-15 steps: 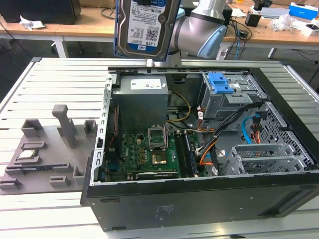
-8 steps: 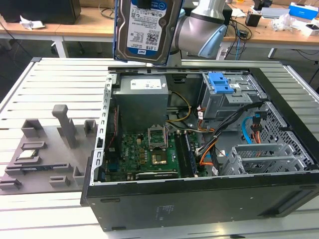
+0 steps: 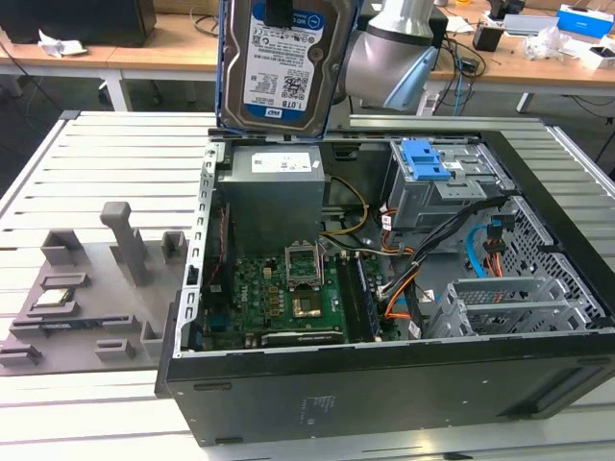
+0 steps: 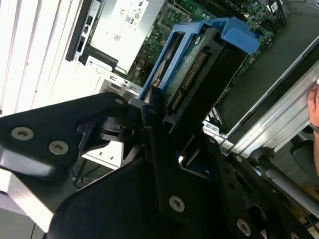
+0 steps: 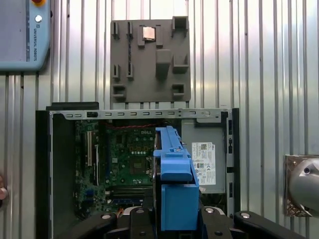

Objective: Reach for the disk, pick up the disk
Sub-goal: 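Pick up the disk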

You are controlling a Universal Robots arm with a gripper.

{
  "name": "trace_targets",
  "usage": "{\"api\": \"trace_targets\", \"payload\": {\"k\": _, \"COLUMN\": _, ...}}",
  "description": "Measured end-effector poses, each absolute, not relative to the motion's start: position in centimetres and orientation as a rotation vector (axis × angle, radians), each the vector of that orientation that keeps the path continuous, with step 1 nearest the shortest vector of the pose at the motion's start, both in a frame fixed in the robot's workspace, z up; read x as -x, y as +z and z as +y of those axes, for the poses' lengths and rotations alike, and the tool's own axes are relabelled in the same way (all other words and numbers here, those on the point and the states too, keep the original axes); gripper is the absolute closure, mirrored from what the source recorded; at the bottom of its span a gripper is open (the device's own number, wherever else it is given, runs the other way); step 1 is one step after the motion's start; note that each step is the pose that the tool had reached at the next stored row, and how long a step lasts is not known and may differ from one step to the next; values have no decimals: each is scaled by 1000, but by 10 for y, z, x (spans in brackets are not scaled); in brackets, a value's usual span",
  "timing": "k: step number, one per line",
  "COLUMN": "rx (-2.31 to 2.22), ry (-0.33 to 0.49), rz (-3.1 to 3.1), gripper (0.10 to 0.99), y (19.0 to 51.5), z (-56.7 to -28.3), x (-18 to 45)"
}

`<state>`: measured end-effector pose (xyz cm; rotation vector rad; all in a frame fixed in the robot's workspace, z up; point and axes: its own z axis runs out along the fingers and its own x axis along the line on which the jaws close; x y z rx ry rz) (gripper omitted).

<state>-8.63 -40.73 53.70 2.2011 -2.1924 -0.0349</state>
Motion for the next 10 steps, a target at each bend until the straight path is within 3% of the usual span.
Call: {"api": "trace_targets", "payload": {"k": 10, "rx": -2201, "ry": -35, "rz": -2192, "gripper": 722, "y": 537, "z": -431, "x": 86}}
